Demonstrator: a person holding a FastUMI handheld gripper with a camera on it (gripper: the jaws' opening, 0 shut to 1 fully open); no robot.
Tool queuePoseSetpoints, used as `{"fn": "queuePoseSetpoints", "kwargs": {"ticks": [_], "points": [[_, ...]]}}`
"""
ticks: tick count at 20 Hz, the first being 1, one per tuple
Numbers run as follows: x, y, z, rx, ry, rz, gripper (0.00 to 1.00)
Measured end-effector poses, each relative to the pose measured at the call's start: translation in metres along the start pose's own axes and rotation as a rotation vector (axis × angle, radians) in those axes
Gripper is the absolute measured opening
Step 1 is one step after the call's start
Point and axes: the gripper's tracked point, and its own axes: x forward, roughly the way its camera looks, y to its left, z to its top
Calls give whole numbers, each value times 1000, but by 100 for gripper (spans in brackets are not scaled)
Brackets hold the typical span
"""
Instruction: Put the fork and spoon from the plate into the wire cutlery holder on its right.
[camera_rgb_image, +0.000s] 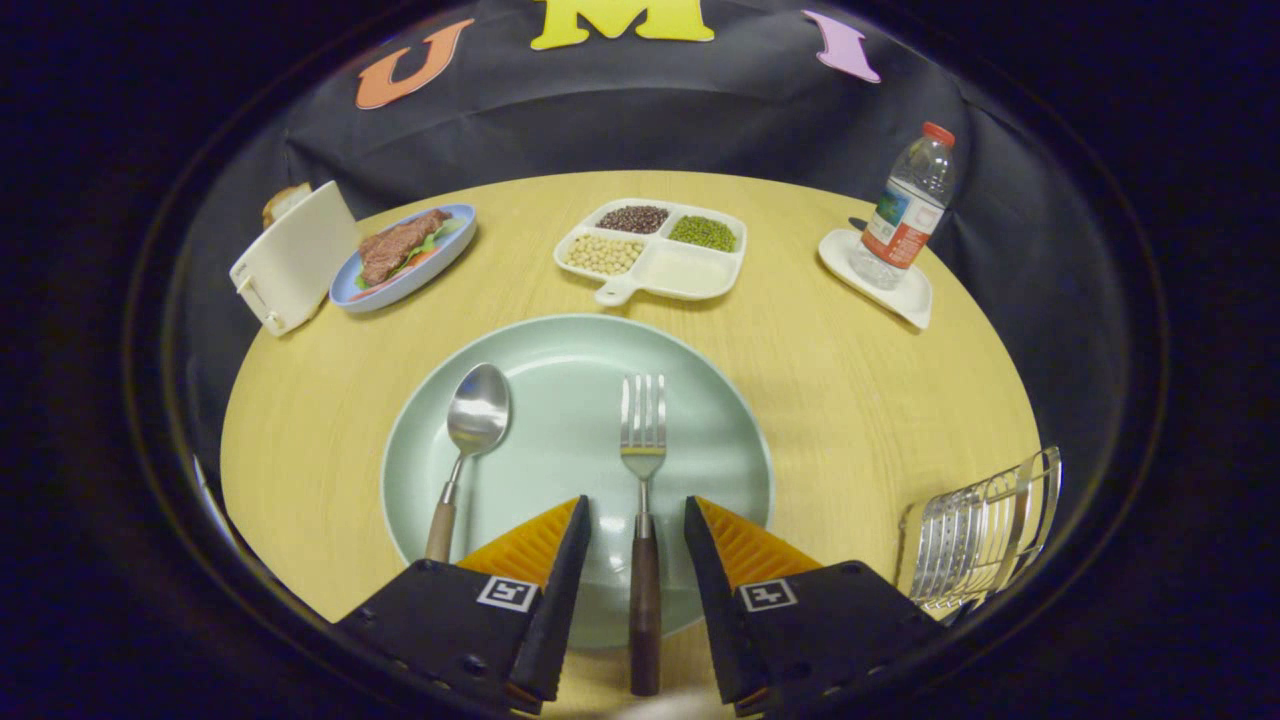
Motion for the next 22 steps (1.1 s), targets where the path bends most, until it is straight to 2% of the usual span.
{"fn": "queuePoseSetpoints", "kwargs": {"ticks": [3,5,6,7,8,10,11,16,22], "points": [[-1,4,-1,5,2,32,58],[0,4,-3,11,16,35,36],[4,7,0,18,15,46,34],[-22,5,5,22,12,40,21],[0,4,-3,20,20,41,8],[-2,6,-3,28,6,48,8],[-4,4,-5,26,6,39,1],[-20,2,0,38,-34,56,1],[-61,-9,13,47,-115,61,1]]}}
